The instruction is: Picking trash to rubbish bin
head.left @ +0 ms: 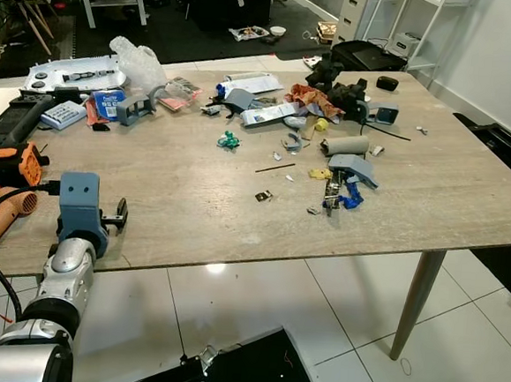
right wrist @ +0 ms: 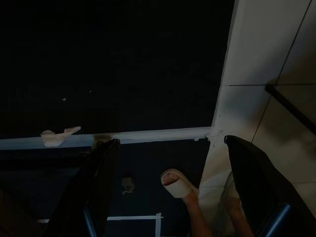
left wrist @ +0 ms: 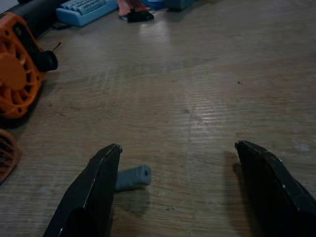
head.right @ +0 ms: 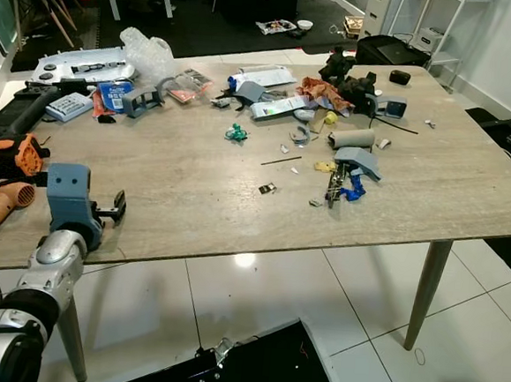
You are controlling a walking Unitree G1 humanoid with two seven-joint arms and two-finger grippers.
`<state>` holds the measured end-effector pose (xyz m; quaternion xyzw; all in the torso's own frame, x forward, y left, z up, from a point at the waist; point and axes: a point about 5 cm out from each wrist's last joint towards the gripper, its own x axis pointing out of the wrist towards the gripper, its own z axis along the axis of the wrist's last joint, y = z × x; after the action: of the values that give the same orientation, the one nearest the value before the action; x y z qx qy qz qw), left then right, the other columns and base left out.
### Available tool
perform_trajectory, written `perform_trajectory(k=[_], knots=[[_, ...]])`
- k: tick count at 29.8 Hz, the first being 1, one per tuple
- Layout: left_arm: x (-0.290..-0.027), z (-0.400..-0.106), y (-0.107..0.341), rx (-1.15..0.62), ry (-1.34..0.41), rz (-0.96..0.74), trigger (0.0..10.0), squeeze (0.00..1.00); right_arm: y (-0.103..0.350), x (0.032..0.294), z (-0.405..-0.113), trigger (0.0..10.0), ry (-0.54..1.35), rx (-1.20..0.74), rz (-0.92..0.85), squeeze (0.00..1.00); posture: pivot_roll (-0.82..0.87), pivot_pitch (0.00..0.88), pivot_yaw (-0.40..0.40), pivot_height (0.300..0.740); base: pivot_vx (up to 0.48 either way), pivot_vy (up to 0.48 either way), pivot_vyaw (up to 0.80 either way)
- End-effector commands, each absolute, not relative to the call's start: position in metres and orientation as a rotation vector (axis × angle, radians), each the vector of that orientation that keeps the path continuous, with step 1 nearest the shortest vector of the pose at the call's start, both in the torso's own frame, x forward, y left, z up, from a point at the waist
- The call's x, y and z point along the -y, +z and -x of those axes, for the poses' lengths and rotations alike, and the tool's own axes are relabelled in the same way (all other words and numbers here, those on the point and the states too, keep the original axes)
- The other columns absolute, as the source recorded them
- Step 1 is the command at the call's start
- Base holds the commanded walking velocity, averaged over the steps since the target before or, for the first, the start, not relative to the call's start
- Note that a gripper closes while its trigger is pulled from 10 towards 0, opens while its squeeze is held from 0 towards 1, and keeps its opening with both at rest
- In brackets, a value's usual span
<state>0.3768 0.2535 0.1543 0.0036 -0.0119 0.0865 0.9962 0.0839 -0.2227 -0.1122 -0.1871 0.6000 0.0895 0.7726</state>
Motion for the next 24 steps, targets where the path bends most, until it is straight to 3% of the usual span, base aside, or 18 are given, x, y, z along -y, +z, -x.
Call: perform_trajectory(k=[1, 20, 21, 22, 23, 24], knots=[[-0.258, -0.375, 0.147, -0.021, 0.21, 0.014, 10.0, 0.0, -0.116, 0.218, -0.067, 10.0, 0.218, -1.349, 0.394, 0.0, -0.25, 0.26, 0.059, 0.74, 0.0, 0.0, 0.0], [-0.261, -0.375, 0.15, -0.008, 0.253, 0.099, 10.0, 0.0, -0.117, 0.219, -0.064, 10.0, 0.211, -1.354, 0.392, 0.0, -0.25, 0.263, 0.061, 0.74, 0.0, 0.0, 0.0], [-0.26, -0.375, 0.147, -0.028, 0.246, 0.079, 3.3, 0.0, -0.117, 0.219, -0.064, 10.0, 0.211, -1.355, 0.391, 0.0, -0.25, 0.263, 0.061, 0.74, 0.0, 0.0, 0.0], [-0.26, -0.375, 0.147, -0.028, 0.246, 0.079, 3.3, 0.0, -0.117, 0.219, -0.064, 10.0, 0.211, -1.355, 0.391, 0.0, -0.25, 0.263, 0.061, 0.74, 0.0, 0.0, 0.0], [-0.258, -0.374, 0.143, -0.048, 0.238, 0.056, 0.0, 0.0, -0.117, 0.219, -0.063, 10.0, 0.21, -1.355, 0.39, 0.0, -0.25, 0.264, 0.064, 0.74, 0.0, 0.0, 0.0], [-0.256, -0.374, 0.14, -0.064, 0.227, 0.037, 0.0, 0.0, -0.117, 0.219, -0.063, 10.0, 0.209, -1.355, 0.389, 0.0, -0.25, 0.264, 0.064, 0.74, 0.0, 0.0, 0.0]])
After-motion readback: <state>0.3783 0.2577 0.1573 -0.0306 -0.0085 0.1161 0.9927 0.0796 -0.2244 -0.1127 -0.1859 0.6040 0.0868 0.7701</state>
